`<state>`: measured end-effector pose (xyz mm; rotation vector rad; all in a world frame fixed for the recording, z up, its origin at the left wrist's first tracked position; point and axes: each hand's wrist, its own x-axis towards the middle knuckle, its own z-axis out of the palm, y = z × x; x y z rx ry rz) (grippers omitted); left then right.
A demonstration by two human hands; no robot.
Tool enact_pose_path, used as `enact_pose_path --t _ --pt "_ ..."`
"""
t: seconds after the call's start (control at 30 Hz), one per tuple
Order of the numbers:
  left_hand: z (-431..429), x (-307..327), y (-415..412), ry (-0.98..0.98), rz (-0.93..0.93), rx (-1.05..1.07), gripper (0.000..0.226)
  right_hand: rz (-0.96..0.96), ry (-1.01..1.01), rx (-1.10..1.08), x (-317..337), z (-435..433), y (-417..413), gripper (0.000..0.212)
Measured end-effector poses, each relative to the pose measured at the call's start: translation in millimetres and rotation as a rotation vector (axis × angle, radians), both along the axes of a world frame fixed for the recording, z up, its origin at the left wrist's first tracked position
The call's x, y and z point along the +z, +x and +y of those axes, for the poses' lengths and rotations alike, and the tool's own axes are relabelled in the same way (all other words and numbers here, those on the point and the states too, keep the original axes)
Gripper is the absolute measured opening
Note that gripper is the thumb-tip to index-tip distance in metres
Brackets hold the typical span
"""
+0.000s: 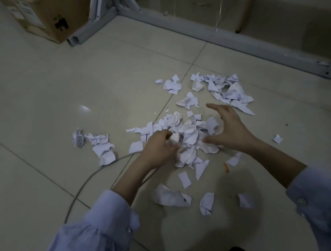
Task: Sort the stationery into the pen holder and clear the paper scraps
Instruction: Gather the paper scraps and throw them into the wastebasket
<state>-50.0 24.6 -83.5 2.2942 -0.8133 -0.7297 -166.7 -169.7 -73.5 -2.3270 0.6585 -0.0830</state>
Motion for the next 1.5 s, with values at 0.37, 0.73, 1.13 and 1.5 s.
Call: enact_pose_path --t 0.37,0.73,1.13,1.5 --pt "48 11 11 0.336 0.126 -0.181 0.056 0.325 -0.013 0.110 -30 -4 -8 0.143" --pt "45 6 12 0.498 -0.178 -0.132 0.088 0.214 -0.021 0.203 -37 8 2 0.150" --pt "-11 -18 22 0.413 -0.181 -0.055 0.148 0.212 -0.050 0.253 -59 11 20 0.151" --pt "-27 -20 17 0.243 -0.178 -0.247 0.105 -0.168 0.017 0.336 -64 22 27 0.080"
